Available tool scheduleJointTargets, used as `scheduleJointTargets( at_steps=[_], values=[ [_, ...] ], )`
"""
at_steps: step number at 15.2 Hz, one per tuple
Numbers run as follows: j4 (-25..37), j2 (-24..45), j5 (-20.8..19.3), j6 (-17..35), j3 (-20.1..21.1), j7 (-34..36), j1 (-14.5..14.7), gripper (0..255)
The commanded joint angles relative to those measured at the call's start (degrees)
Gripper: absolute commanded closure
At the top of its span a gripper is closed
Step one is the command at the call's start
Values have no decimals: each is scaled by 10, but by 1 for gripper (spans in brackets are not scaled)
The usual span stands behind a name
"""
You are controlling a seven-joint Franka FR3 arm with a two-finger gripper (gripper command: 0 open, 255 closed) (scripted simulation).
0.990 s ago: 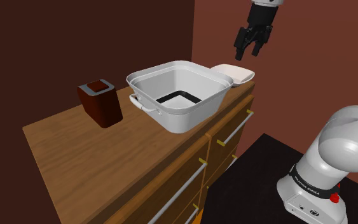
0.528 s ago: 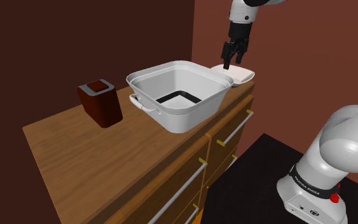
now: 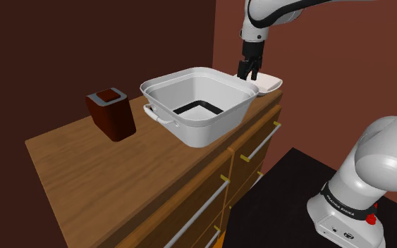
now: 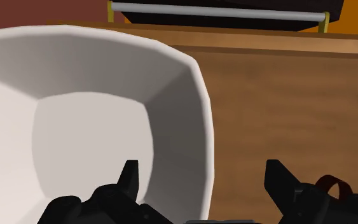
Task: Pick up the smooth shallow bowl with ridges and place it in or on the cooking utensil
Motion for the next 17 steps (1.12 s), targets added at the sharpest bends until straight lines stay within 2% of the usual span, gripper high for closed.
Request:
scheduleJointTargets(
  at_steps=[1, 10, 11, 17],
  values=[
    [-16, 0, -1, 16, -1, -2, -1, 0],
    [-27, 2, -1, 29, -2, -2, -1, 0],
    [-27, 2, -1, 29, -2, -2, -1, 255],
    [-27, 2, -1, 29, -2, -1, -1, 255]
  ],
)
